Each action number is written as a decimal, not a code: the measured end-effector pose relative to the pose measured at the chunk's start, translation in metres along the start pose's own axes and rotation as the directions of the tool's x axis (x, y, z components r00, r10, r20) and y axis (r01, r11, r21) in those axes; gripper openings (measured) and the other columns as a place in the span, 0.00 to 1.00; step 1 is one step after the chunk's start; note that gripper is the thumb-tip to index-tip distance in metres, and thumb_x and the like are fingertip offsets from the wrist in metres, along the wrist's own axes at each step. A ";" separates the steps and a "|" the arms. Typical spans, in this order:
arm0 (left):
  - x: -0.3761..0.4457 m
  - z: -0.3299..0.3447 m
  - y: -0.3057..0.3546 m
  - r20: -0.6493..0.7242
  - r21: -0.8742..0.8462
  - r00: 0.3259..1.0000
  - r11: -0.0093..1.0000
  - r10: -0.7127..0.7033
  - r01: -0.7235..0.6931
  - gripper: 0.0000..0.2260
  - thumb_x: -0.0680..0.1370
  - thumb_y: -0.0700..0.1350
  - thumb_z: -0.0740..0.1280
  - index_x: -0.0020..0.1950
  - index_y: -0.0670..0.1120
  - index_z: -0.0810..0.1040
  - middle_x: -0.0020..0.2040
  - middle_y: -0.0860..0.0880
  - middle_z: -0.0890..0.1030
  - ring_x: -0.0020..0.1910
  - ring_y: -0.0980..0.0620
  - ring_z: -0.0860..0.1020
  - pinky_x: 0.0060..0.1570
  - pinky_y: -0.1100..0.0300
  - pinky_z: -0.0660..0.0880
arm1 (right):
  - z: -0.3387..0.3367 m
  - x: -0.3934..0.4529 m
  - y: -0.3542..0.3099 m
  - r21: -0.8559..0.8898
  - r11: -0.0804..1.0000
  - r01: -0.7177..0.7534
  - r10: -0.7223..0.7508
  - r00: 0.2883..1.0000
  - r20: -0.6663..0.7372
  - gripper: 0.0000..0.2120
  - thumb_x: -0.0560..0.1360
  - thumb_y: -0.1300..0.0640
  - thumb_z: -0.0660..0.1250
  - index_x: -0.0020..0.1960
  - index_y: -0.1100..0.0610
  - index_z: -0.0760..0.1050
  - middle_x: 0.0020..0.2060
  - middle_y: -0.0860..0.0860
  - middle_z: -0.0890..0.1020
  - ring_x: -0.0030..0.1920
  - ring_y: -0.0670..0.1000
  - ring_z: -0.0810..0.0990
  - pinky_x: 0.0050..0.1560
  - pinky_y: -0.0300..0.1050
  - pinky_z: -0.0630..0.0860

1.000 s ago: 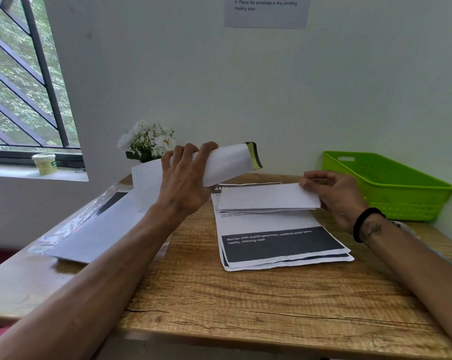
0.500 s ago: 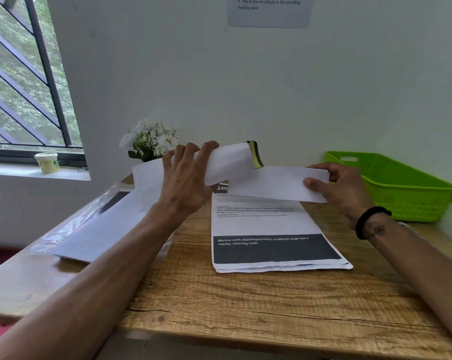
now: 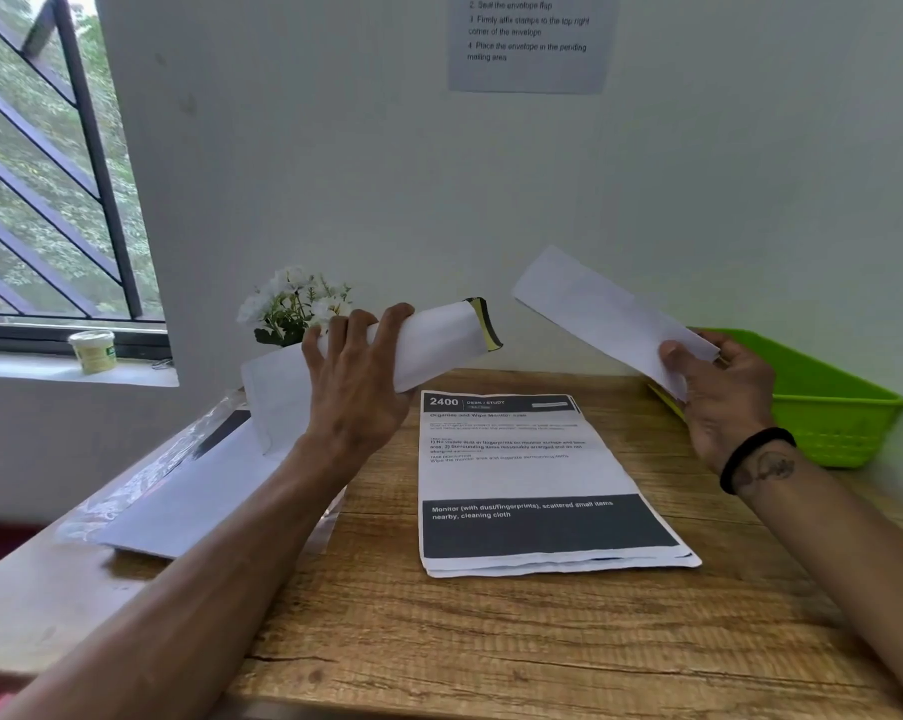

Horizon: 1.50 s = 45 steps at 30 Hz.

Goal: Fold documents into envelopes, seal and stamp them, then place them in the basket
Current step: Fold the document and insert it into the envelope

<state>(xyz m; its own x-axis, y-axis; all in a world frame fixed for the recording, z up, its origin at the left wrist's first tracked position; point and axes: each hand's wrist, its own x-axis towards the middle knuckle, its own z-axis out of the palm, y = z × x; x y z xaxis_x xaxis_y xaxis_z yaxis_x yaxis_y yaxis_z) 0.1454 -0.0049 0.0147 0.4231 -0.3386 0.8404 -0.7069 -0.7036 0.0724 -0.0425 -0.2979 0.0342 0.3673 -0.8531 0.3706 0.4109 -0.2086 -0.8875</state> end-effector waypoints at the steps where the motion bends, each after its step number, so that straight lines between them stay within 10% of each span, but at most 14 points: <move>1: 0.000 0.000 0.000 -0.001 -0.001 1.000 1.000 0.000 0.000 0.39 0.67 0.55 0.80 0.75 0.52 0.69 0.61 0.43 0.74 0.62 0.41 0.70 0.68 0.32 0.64 | 0.000 0.000 0.000 0.011 1.000 -0.013 0.013 1.000 -0.002 0.12 0.76 0.63 0.75 0.57 0.58 0.79 0.53 0.54 0.83 0.53 0.56 0.83 0.56 0.51 0.81; 18: 0.001 -0.001 0.003 0.052 -0.063 0.997 0.997 0.053 -0.050 0.50 0.66 0.58 0.81 0.82 0.55 0.59 0.64 0.44 0.71 0.67 0.40 0.68 0.73 0.29 0.55 | 0.007 -0.017 -0.007 -0.168 0.983 0.076 -0.047 0.985 0.168 0.10 0.77 0.70 0.70 0.55 0.59 0.79 0.42 0.50 0.81 0.39 0.47 0.80 0.32 0.31 0.77; 45: 0.000 0.002 0.003 0.135 -0.118 0.969 0.974 0.207 -0.191 0.48 0.68 0.62 0.77 0.82 0.57 0.57 0.63 0.47 0.72 0.65 0.42 0.69 0.72 0.35 0.60 | 0.006 -0.020 -0.017 -0.248 0.950 0.189 -0.153 0.976 0.158 0.10 0.74 0.71 0.66 0.43 0.56 0.79 0.39 0.49 0.80 0.37 0.47 0.78 0.31 0.33 0.75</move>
<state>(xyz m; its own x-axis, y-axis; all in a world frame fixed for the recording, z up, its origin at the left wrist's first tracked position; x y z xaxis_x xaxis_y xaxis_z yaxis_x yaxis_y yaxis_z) 0.1444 -0.0080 0.0134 0.3403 -0.5578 0.7570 -0.8368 -0.5468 -0.0268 -0.0517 -0.2739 0.0434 0.4271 -0.7251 0.5402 0.2527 -0.4779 -0.8413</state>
